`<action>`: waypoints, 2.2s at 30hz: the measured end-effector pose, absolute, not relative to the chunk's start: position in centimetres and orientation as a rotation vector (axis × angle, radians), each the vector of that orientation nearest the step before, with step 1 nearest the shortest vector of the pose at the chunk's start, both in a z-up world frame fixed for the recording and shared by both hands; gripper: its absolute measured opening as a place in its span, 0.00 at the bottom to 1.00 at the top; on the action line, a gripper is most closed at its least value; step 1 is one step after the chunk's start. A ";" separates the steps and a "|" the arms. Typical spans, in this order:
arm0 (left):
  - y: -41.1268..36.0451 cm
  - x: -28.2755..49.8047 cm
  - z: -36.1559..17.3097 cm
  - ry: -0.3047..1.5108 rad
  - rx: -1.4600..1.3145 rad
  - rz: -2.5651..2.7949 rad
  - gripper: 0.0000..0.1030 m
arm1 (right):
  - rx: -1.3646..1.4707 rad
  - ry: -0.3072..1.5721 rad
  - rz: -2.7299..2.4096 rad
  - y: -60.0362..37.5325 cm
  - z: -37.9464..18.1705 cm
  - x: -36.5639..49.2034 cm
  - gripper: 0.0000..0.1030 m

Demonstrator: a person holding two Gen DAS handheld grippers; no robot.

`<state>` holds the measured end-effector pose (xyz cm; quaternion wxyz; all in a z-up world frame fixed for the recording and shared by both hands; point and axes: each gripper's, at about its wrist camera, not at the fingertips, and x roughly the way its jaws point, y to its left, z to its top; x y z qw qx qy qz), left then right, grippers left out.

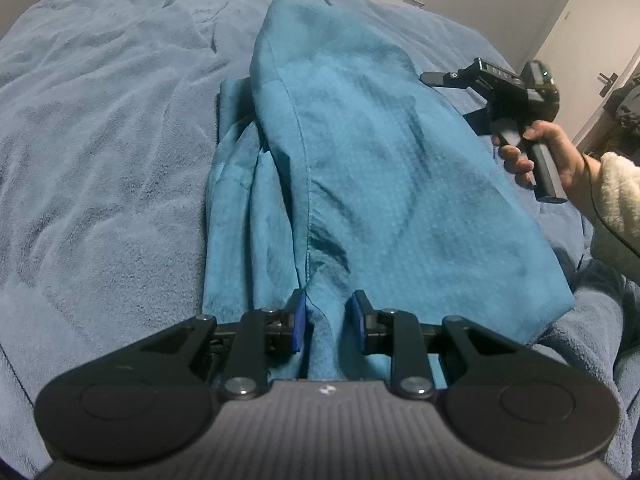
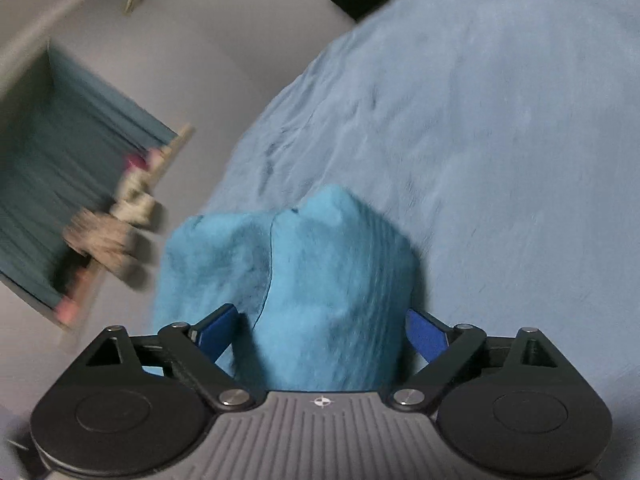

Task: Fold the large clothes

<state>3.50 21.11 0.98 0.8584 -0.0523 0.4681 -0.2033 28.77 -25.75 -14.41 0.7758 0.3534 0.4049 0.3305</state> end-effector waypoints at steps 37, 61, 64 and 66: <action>10.5 12.6 -1.7 0.712 -0.149 -0.489 0.30 | 0.647 0.600 0.233 -33.4 -6.1 43.2 0.96; 8.1 2.5 1.2 0.586 -0.004 -0.133 0.97 | 0.014 0.586 0.307 -26.2 -7.3 5.9 1.00; 4.7 0.8 0.7 0.569 0.112 -0.064 0.99 | -0.004 0.584 0.286 -25.9 -7.6 4.8 1.00; 3.1 0.0 0.2 0.573 0.179 -0.028 0.99 | -0.010 0.578 0.264 -26.1 -8.1 3.7 1.00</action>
